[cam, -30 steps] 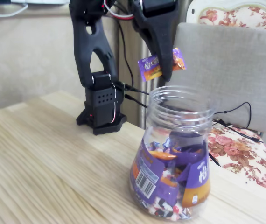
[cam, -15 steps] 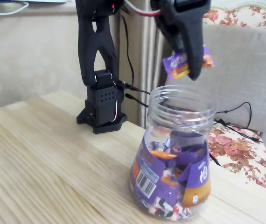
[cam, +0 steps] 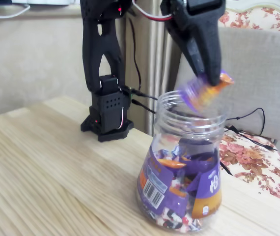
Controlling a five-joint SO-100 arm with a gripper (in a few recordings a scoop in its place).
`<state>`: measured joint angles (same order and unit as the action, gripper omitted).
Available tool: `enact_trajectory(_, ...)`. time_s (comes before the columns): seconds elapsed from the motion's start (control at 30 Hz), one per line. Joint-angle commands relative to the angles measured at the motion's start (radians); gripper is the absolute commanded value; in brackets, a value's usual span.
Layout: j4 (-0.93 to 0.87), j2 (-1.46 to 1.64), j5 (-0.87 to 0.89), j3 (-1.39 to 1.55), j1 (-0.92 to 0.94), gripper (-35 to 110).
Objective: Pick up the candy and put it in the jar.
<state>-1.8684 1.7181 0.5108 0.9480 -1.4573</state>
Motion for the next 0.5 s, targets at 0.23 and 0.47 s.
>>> enact_trajectory(0.23, 0.021, 0.086, 0.005, 0.021, -0.015, 22)
enact_trajectory(0.47, -0.015, 0.117, -0.008, -0.006, 0.037, 0)
